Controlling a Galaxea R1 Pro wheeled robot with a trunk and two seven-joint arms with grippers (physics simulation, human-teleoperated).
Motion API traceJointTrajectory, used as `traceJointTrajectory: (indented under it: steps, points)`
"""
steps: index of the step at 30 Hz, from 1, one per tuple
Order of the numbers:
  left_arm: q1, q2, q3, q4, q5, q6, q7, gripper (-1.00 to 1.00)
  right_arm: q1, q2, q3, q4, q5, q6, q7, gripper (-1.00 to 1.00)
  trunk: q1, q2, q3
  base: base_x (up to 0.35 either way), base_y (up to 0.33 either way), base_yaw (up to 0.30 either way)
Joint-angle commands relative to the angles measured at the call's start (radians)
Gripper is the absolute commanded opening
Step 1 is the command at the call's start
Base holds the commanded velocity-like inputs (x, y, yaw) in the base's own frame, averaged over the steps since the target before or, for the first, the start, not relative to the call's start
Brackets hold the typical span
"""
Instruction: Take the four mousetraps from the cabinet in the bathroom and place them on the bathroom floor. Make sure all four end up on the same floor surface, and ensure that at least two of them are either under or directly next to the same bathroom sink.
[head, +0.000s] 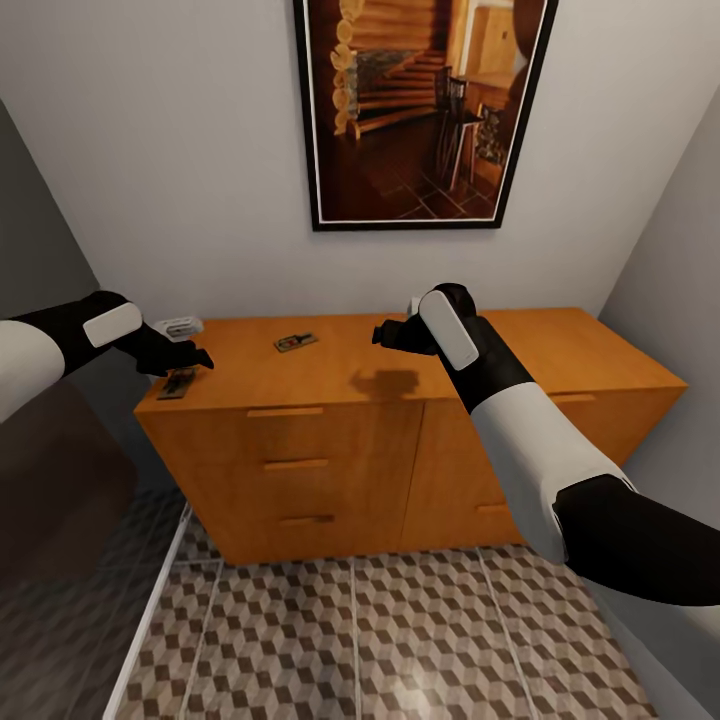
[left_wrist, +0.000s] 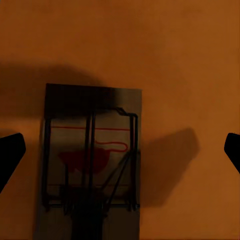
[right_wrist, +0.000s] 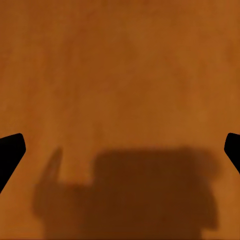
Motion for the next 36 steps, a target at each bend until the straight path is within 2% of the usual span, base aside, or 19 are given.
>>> traceJointTrajectory:
  steps: [1, 12, 26, 27, 36]
  points:
    - [-0.002, 0.001, -0.006, -0.002, 0.005, 0.000, -0.001, 1.00, -0.001, 0.000, 0.002, 0.000, -0.010, 0.001, -0.010, 1.00, 0.004, -0.008, -0.004, 0.000, 0.000, 0.000]
    - [-0.002, 0.001, -0.006, -0.004, 0.005, 0.001, -0.001, 1.00, -0.002, 0.000, 0.002, 0.000, -0.010, 0.001, -0.010, 1.00, 0.046, -0.085, -0.039, 0.000, 0.000, 0.000]
    - [-0.002, 0.001, -0.006, -0.003, 0.005, 0.000, 0.000, 1.00, -0.001, 0.000, 0.002, 0.000, -0.010, 0.001, -0.010, 1.00, 0.046, -0.085, -0.039, 0.000, 0.000, 0.000]
    - [-0.002, 0.001, -0.006, -0.003, 0.005, 0.000, 0.000, -1.00, -0.001, 0.000, 0.002, 0.000, -0.010, 0.001, -0.010, 1.00, 0.046, -0.085, -0.039, 0.000, 0.000, 0.000]
    - [-0.002, 0.001, -0.006, -0.001, 0.005, -0.001, 0.000, -1.00, -0.002, 0.000, 0.002, 0.001, -0.010, 0.001, -0.010, 1.00, 0.046, -0.085, -0.039, 0.000, 0.000, 0.000]
